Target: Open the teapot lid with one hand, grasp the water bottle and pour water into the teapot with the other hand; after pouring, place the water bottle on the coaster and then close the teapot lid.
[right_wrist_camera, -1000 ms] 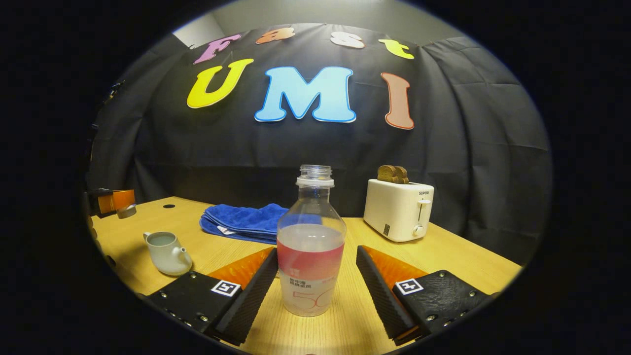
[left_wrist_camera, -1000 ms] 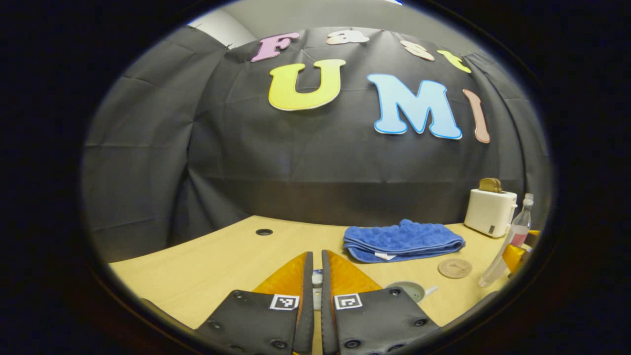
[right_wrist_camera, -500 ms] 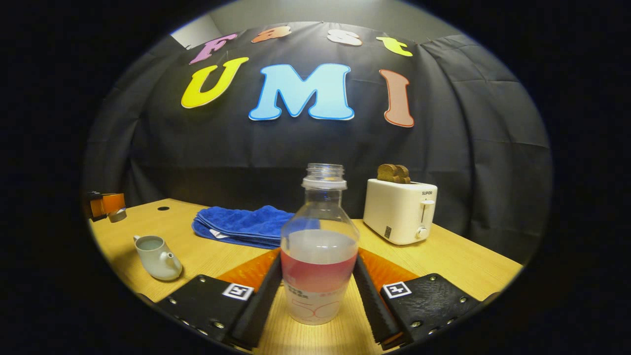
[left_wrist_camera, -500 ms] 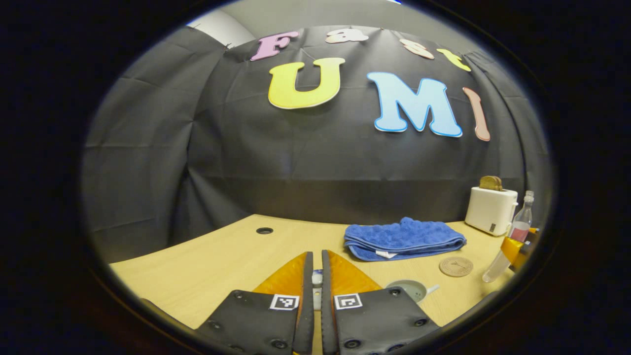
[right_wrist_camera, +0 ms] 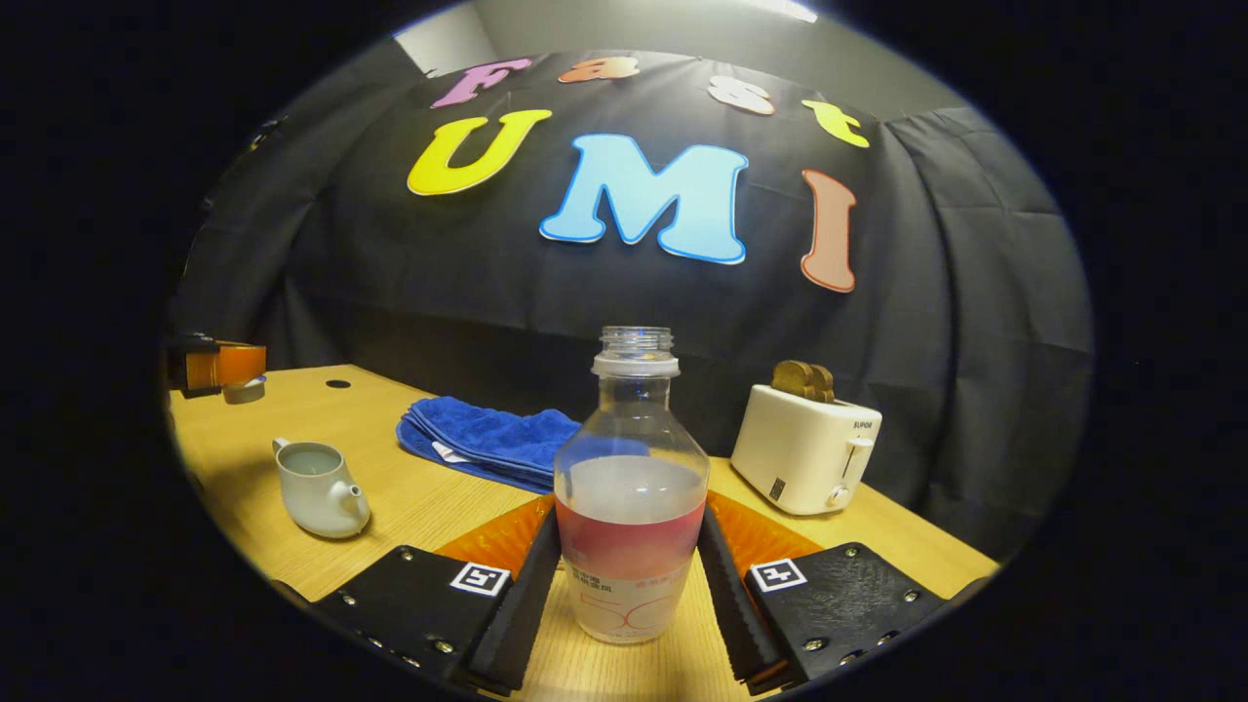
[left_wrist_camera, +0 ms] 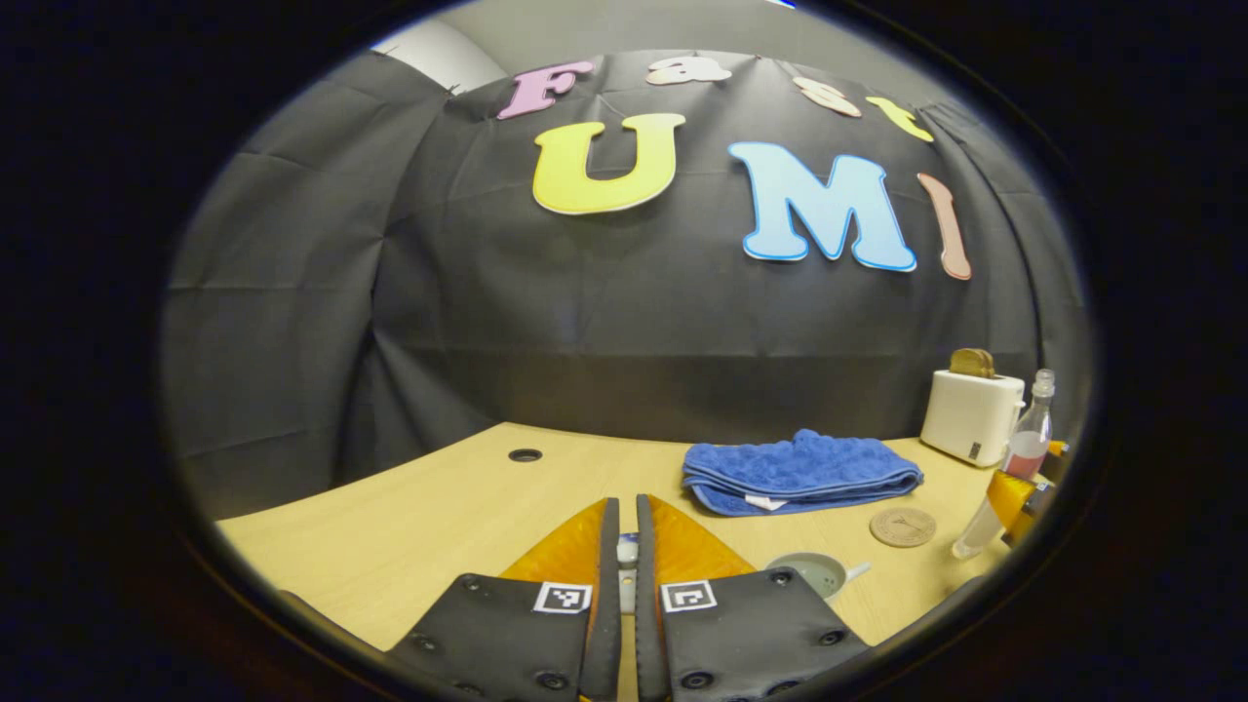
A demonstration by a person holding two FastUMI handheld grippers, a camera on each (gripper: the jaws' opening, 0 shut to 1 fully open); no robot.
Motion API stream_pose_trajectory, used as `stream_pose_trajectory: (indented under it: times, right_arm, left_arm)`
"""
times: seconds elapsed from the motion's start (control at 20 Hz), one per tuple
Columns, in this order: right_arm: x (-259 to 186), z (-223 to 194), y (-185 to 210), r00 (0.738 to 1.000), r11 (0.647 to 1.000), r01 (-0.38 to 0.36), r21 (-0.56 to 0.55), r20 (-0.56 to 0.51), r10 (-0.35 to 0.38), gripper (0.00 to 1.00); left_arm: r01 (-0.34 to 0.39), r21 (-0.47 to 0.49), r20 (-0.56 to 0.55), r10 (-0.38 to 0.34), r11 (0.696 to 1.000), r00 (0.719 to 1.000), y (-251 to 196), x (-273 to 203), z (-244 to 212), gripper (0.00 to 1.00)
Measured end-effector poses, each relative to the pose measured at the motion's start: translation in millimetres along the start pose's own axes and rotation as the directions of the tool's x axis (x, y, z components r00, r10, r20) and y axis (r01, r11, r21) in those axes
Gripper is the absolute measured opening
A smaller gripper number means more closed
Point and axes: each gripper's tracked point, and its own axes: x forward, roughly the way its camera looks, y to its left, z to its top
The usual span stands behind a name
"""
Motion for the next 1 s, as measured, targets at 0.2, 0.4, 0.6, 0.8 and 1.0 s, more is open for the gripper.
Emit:
stream_pose_trajectory:
  times: [0.2, 0.4, 0.6, 0.8, 1.0]
  right_arm:
    - [6.8, 18.4, 7.2, 0.999, 0.984, 0.015, -0.175, 0.052, -0.006, 0.75]
    - [15.9, 33.3, 13.5, 0.994, 0.924, 0.045, -0.379, 0.109, -0.004, 0.74]
    - [25.3, 35.5, 27.3, 0.99, 0.862, 0.044, -0.504, 0.136, 0.029, 0.74]
    - [27.8, 28.3, 43.4, 0.987, 0.769, 0.04, -0.638, 0.145, 0.069, 0.74]
    - [33.9, 19.7, 60.3, 0.985, 0.699, 0.025, -0.715, 0.139, 0.107, 0.74]
  left_arm:
    - [-0.005, -0.007, -0.002, 0.005, 1.0, 1.0, 2.5, -0.5, -1.0, 0.12]
    - [-0.007, -0.015, -0.003, 0.007, 1.0, 1.0, 4.4, -1.2, -0.4, 0.13]
    - [-0.007, -0.015, -0.005, 0.007, 1.0, 1.0, 4.6, -2.4, 0.5, 0.13]
    - [-0.007, -0.017, -0.011, 0.007, 1.0, 1.0, 5.4, -2.7, -1.0, 0.13]
    - [-0.012, -0.022, -0.01, 0.012, 1.0, 1.0, 7.8, -2.3, -0.6, 0.13]
